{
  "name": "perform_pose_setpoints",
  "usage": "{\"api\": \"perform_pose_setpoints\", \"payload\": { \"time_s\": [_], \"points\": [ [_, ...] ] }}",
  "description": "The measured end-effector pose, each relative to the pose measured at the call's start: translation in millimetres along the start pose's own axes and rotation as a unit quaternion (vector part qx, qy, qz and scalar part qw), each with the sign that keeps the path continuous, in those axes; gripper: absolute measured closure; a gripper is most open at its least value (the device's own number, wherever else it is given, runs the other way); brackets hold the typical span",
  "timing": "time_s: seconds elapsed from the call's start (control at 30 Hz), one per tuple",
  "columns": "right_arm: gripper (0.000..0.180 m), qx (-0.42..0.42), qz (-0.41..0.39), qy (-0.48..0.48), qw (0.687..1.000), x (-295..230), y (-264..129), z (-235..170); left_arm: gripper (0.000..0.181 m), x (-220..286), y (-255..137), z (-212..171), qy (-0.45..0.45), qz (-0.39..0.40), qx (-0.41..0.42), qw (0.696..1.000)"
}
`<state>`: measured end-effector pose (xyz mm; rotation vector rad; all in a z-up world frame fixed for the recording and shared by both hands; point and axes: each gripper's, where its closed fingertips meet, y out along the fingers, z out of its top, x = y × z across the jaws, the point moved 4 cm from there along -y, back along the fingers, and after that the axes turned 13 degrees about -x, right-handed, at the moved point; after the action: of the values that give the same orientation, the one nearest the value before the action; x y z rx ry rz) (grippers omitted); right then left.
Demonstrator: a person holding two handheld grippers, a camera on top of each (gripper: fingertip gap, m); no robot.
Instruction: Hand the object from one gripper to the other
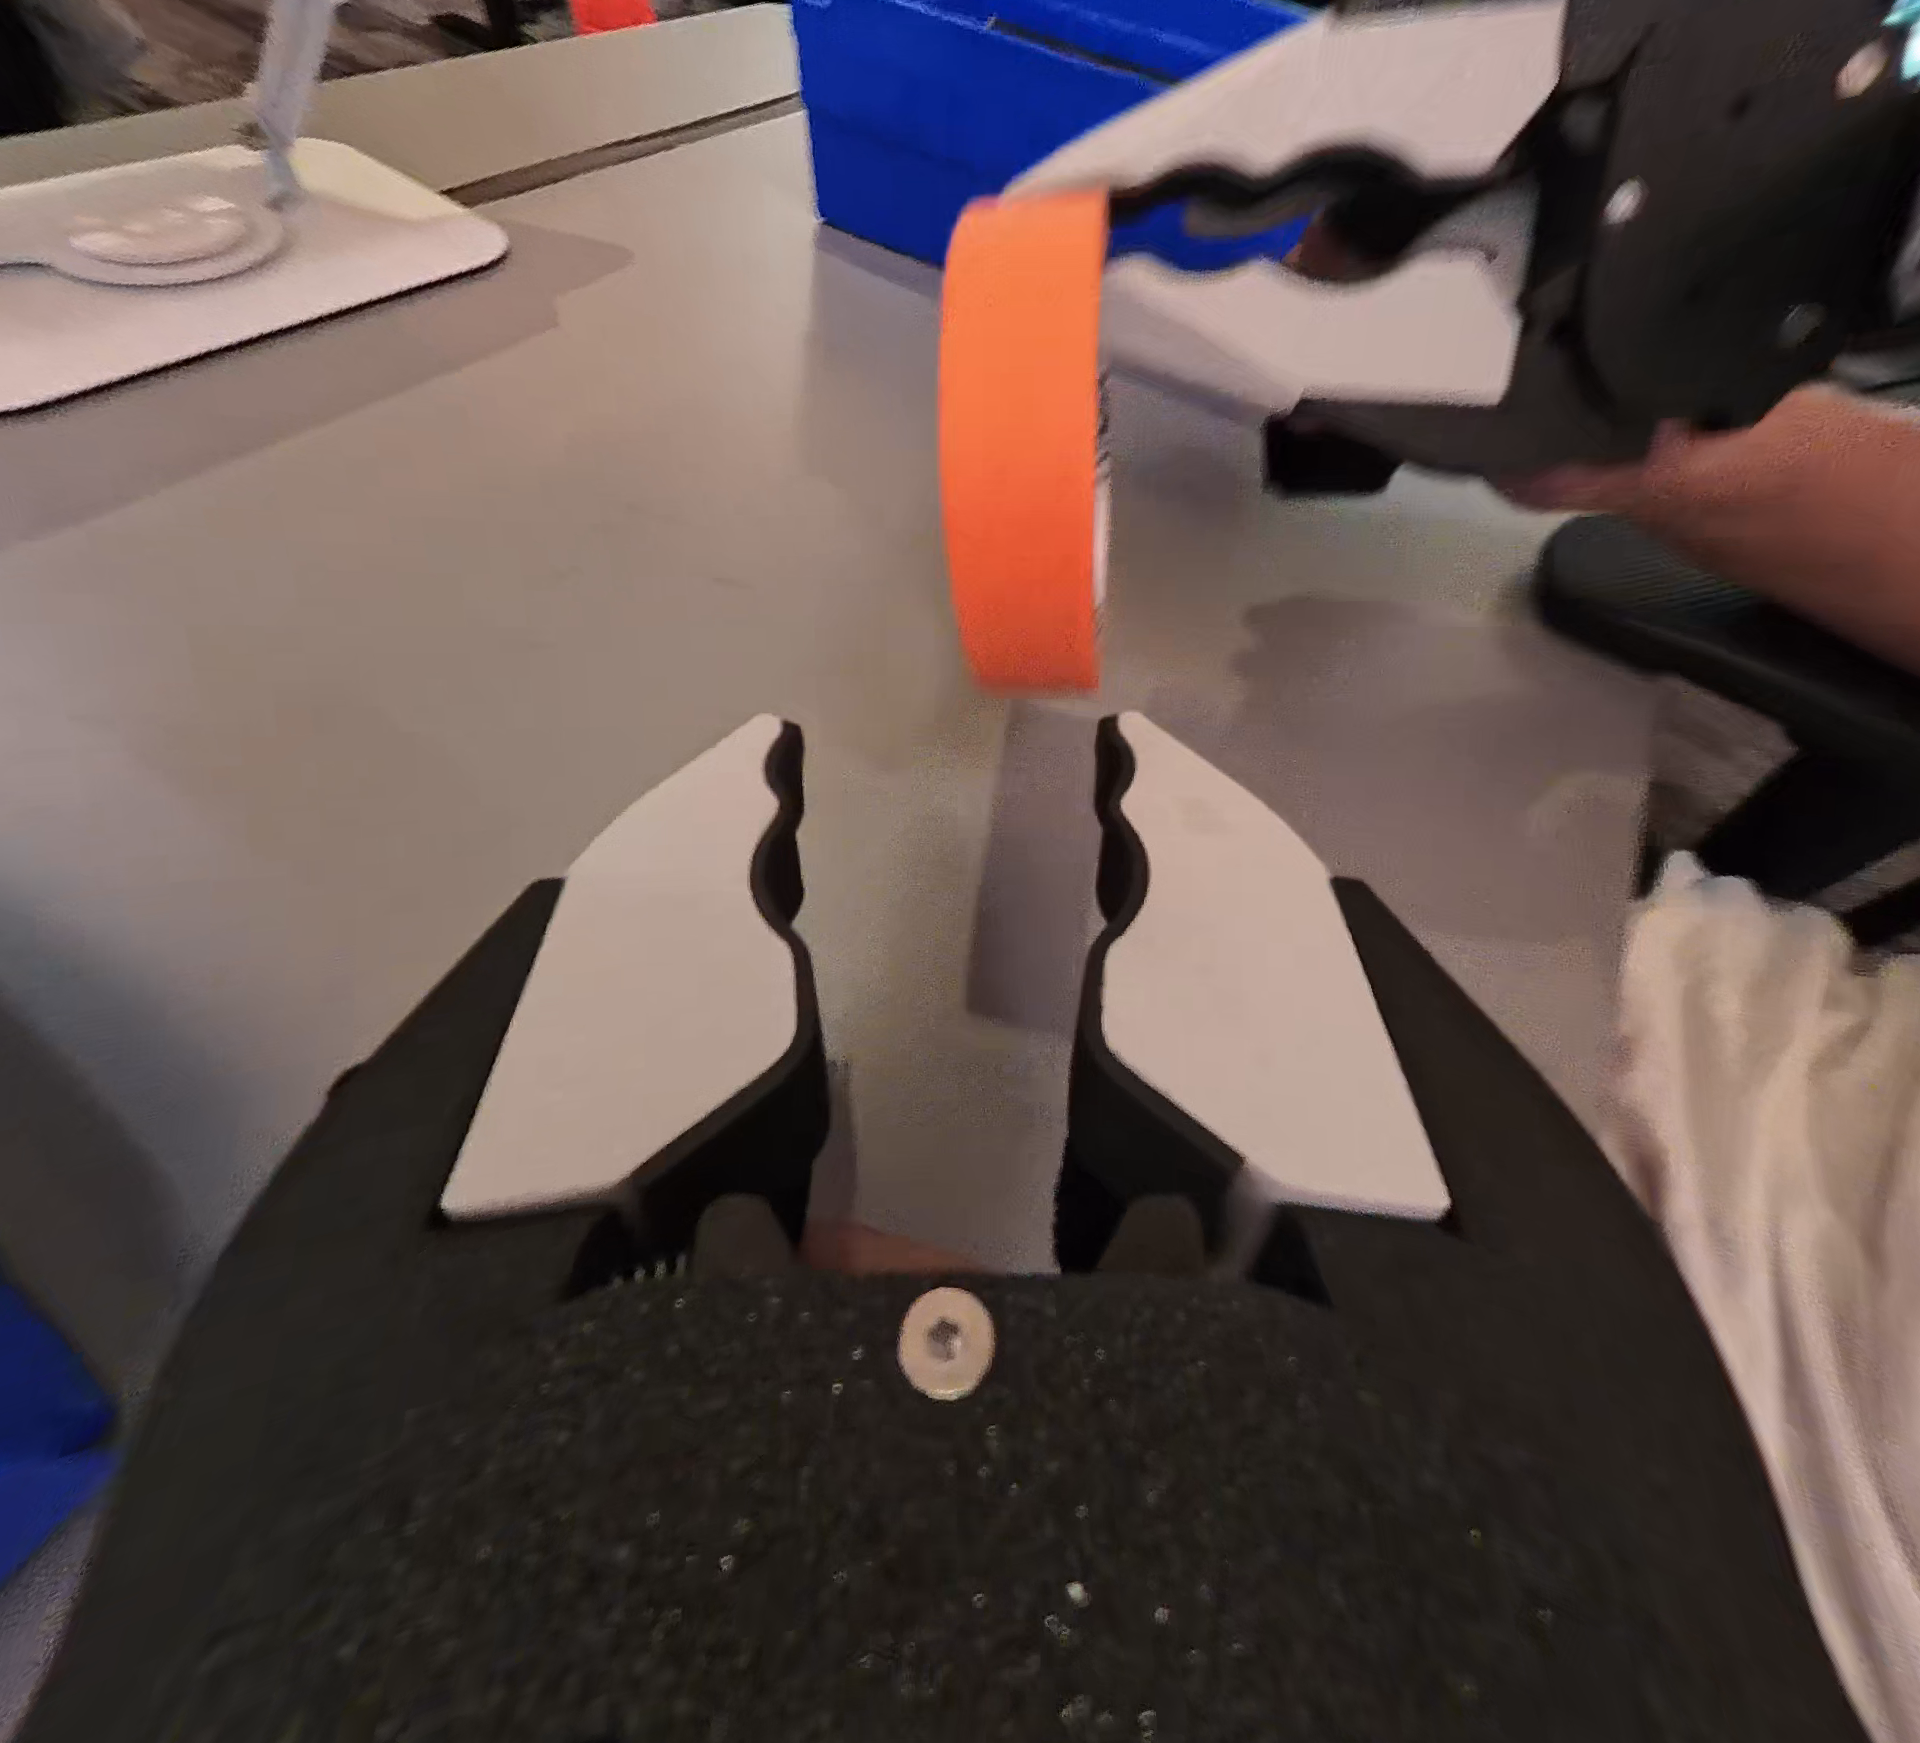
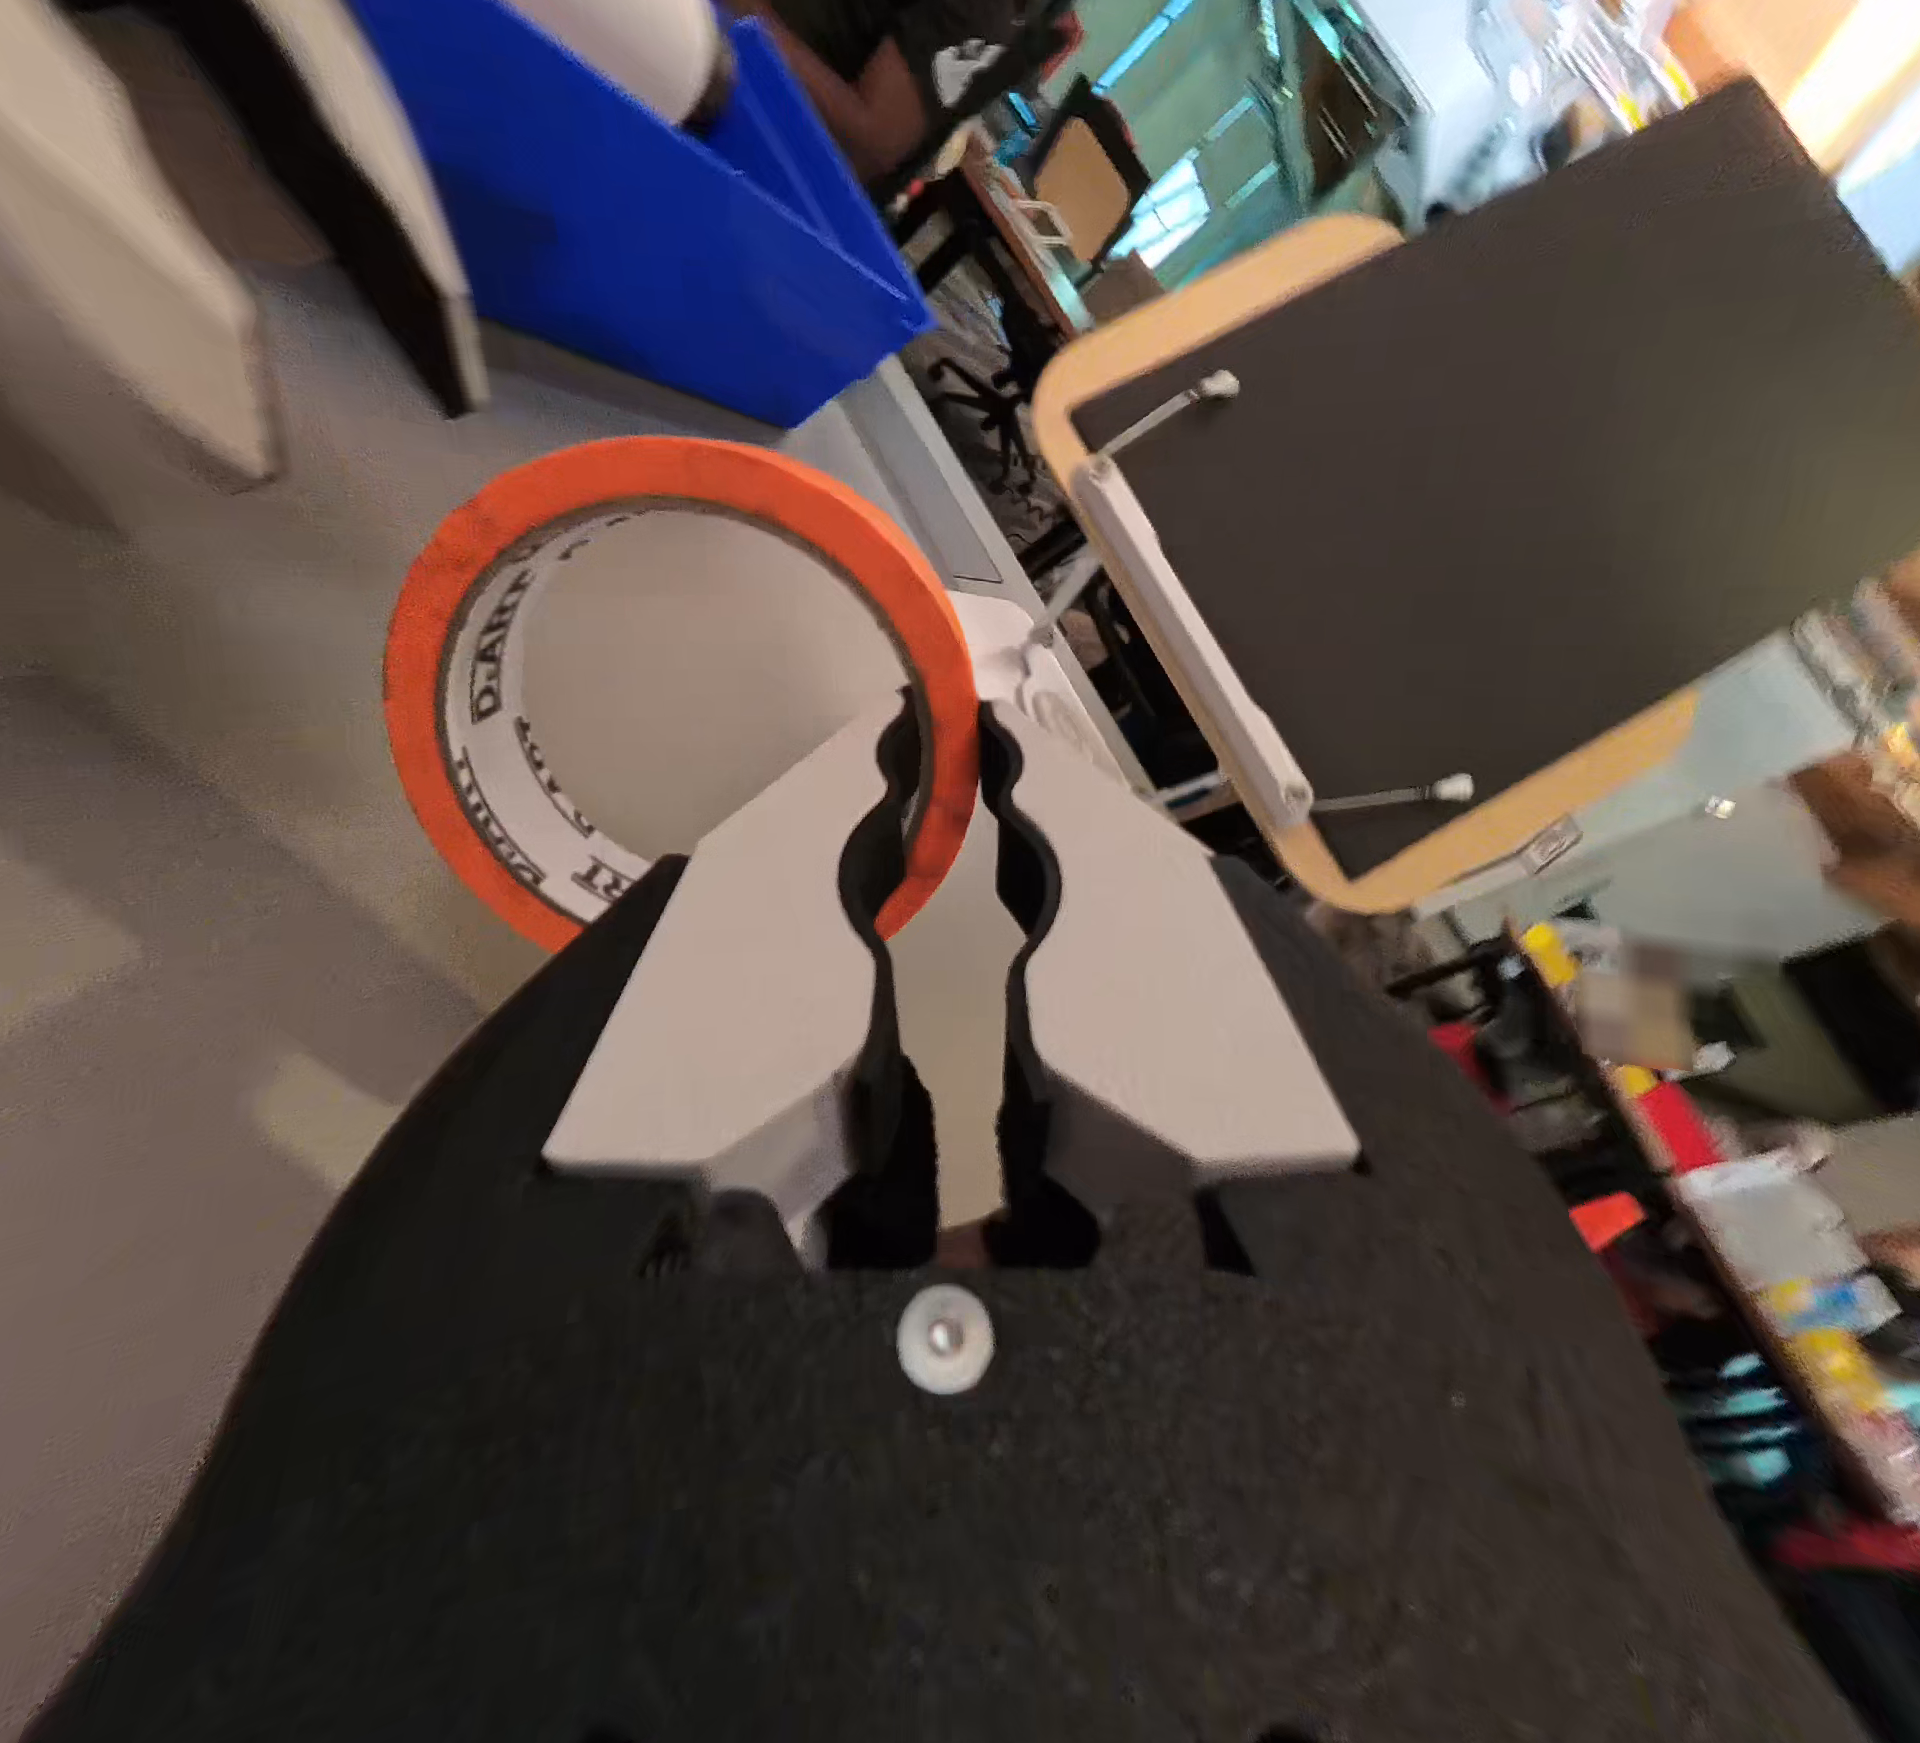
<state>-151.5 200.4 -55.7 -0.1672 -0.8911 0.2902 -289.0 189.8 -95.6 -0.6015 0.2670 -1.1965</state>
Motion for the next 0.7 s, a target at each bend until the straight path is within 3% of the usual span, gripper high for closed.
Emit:
{"api": "perform_pose_setpoints", "payload": {
  "time_s": [0.03,0.1,0.17,0.23,0.3,0.4,0.5,0.6,0.7],
  "points": [
    [0.169,0.003,0.002,0.042,0.999,9,0,-5,0.125,-3,2,-2,0.004,0.015,-0.006,1.0],
    [0.17,0.004,0.045,0.149,0.988,19,2,-12,0.121,-1,9,-5,0.024,0.04,-0.018,0.999],
    [0.17,0.012,0.133,0.269,0.954,19,5,-13,0.119,10,16,-6,0.067,0.057,-0.024,0.996],
    [0.17,0.019,0.236,0.377,0.895,14,9,-11,0.122,26,15,2,0.085,0.039,0.006,0.996],
    [0.17,0.019,0.339,0.446,0.828,2,12,-10,0.122,43,5,14,0.068,-0.039,0.055,0.995],
    [0.17,0.021,0.444,0.493,0.748,-18,15,-7,0.124,55,-15,27,0.035,-0.141,0.118,0.982],
    [0.17,0.034,0.506,0.517,0.69,-34,14,3,0.135,60,-24,35,0.003,-0.191,0.156,0.969],
    [0.17,0.046,0.539,0.521,0.66,-45,11,14,0.166,65,-26,36,-0.011,-0.227,0.166,0.96],
    [0.17,0.052,0.542,0.525,0.654,-46,10,15,0.169,66,-27,35,-0.015,-0.251,0.157,0.955]
  ]
}}
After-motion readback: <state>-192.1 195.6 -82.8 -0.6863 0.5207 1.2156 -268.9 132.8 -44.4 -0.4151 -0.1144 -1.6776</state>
